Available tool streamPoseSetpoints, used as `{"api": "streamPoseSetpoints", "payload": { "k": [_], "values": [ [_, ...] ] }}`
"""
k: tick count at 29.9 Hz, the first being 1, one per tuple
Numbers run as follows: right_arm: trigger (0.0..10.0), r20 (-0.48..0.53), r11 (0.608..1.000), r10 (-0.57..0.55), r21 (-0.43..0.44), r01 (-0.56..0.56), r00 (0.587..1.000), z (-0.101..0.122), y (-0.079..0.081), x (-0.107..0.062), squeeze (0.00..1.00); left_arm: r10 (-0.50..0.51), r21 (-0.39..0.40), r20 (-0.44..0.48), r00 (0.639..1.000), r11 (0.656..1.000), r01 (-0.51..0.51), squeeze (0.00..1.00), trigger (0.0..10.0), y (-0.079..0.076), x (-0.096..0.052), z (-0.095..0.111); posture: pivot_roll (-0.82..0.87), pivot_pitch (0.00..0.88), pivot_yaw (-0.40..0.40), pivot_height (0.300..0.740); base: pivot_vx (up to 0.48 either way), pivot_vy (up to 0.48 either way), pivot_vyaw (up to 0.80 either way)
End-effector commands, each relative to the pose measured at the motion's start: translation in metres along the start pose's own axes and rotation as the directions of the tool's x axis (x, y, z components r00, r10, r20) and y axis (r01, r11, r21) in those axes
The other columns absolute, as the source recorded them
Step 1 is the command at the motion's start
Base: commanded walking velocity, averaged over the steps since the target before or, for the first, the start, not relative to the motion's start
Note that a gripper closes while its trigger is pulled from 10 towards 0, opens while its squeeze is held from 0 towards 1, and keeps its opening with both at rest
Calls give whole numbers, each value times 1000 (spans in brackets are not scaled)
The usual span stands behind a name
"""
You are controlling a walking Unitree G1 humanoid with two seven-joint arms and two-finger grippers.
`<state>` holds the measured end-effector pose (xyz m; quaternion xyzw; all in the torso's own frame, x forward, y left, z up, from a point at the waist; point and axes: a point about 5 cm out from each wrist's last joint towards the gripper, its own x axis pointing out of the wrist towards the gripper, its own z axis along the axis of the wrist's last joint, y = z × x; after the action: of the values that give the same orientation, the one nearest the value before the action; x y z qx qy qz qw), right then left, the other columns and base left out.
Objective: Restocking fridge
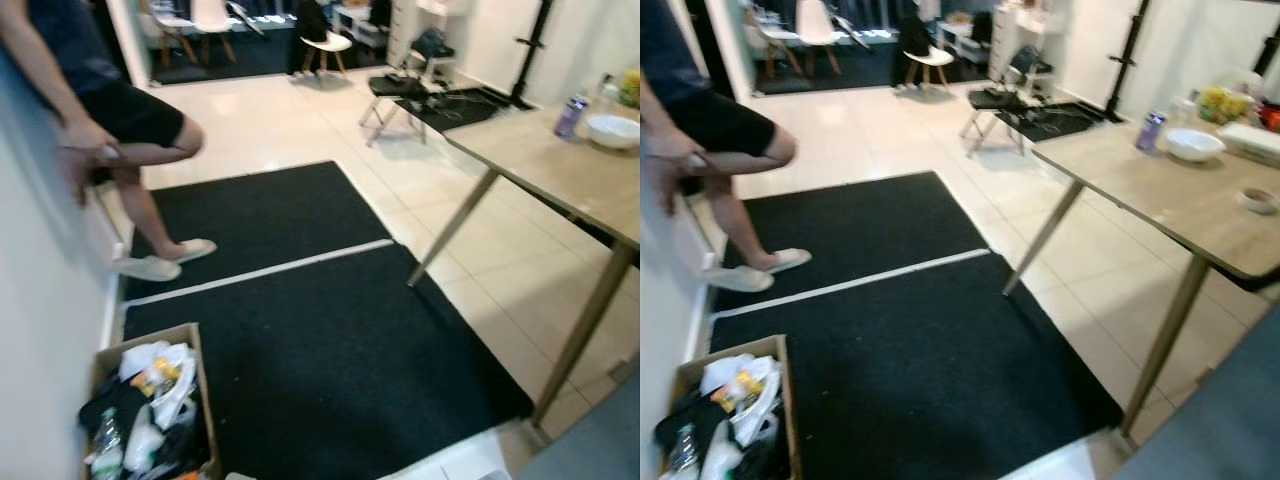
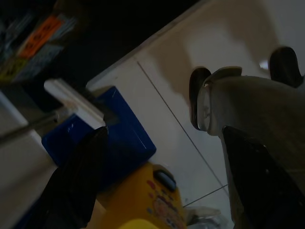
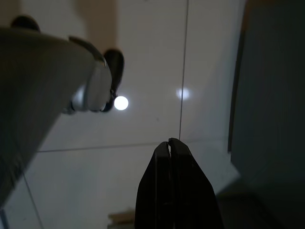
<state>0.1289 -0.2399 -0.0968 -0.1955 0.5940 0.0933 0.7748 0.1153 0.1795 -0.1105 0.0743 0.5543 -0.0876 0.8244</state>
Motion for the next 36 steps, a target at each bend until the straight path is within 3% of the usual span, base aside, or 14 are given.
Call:
{"api": "streamPoseSetpoints", "payload": {
  "k": [1,14,24,29,36],
  "values": [
    [10000,26,1000,5,-8,-5,1000,10,3,1,0,-20,8,-31,999,1000,20,0,10000,-5,0,-7,-115,0,-35,740,274,0,0],
    [10000,13,1000,-17,-19,17,1000,3,-15,-3,0,-24,13,-32,999,1000,24,0,10000,-5,0,-8,-112,0,-37,740,270,0,0],
    [10000,11,999,1,-41,-1,1000,8,-1,0,0,-9,4,-64,998,1000,10,0,10000,7,-6,-27,-102,0,-36,740,268,0,-522],
    [10000,21,999,-1,-38,2,1000,12,-3,0,0,-6,2,-66,998,1000,7,0,10000,8,-6,-29,-102,0,-36,740,269,0,-83],
    [10000,12,999,-2,-40,3,1000,7,-7,-1,0,-21,0,-60,998,1000,21,0,10000,-5,-4,-25,-97,0,-36,740,268,0,0]
  ]
}}
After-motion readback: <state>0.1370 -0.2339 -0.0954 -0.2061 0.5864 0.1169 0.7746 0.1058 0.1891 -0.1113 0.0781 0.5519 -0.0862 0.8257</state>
